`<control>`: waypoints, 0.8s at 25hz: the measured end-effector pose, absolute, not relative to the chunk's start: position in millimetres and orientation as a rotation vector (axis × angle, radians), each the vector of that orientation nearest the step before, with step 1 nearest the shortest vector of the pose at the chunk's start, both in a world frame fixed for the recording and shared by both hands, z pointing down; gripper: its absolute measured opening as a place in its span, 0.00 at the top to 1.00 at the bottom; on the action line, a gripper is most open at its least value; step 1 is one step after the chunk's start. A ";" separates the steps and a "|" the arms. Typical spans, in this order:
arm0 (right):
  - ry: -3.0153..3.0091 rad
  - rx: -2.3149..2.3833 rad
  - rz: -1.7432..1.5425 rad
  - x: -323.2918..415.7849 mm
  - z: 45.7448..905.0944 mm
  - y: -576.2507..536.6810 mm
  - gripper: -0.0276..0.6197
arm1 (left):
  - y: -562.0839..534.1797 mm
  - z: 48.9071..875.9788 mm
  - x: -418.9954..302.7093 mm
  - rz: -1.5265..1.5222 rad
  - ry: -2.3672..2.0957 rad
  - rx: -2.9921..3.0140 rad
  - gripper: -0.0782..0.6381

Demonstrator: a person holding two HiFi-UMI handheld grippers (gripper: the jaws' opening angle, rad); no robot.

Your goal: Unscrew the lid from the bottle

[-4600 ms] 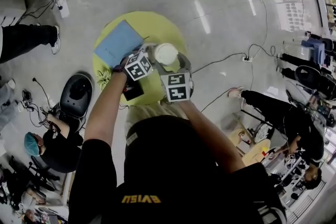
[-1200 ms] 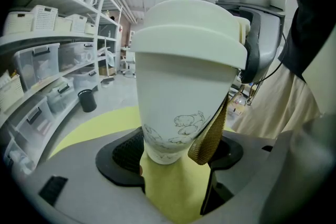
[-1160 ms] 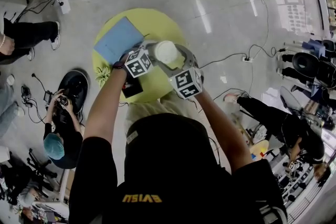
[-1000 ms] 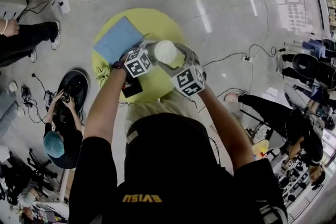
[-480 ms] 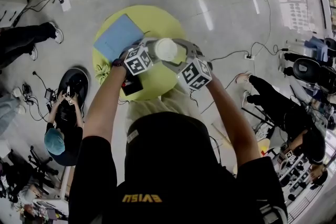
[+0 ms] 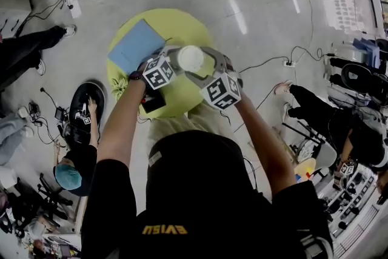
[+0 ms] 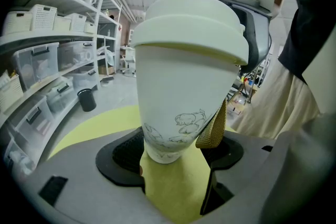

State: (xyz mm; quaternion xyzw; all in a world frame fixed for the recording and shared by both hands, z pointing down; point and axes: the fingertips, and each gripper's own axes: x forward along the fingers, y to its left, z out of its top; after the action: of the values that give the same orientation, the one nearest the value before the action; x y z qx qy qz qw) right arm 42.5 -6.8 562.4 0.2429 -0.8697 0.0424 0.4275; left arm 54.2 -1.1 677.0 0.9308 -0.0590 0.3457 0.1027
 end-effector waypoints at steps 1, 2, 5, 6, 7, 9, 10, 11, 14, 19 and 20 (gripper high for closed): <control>-2.182 0.671 0.154 43.2 559.7 -7.2 0.35 | -1.5 677.1 54.3 1.019 -0.174 2.748 0.41; -2.191 0.740 0.221 43.8 558.0 -7.3 0.35 | -1.8 677.1 54.5 1.019 -0.174 2.748 0.41; -2.202 0.936 0.467 44.6 559.0 -5.8 0.32 | -1.3 676.8 54.9 1.020 -0.173 2.746 0.41; -2.197 0.992 0.531 45.1 560.8 -5.7 0.31 | -0.8 676.6 54.9 1.021 -0.174 2.745 0.41; -2.189 1.044 0.577 46.1 562.7 -6.6 0.29 | -0.5 676.3 55.0 1.022 -0.174 2.745 0.41; -2.166 1.126 0.634 48.0 565.5 -11.1 0.29 | -0.8 675.5 54.9 1.022 -0.177 2.744 0.41; -2.151 1.149 0.648 48.6 567.5 -13.4 0.29 | -0.9 675.3 54.7 1.023 -0.178 2.743 0.41; -2.136 1.153 0.651 48.9 570.5 -15.0 0.29 | -0.8 675.4 54.6 1.024 -0.178 2.742 0.41; -2.120 1.085 0.614 46.2 578.8 -15.0 0.30 | 0.4 676.0 54.8 1.024 -0.178 2.742 0.41; -2.125 0.982 0.561 42.6 578.8 -14.9 0.31 | -0.9 674.9 54.1 1.022 -0.176 2.744 0.41; -2.124 0.960 0.543 41.8 578.5 -14.5 0.31 | -0.7 675.2 54.4 1.022 -0.175 2.744 0.41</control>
State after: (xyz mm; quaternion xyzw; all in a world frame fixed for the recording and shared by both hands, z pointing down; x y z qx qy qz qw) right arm 41.8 -14.5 578.5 0.3734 -0.8261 0.2113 0.3654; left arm 54.4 -0.7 675.2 0.9304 -0.0593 0.3466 0.1039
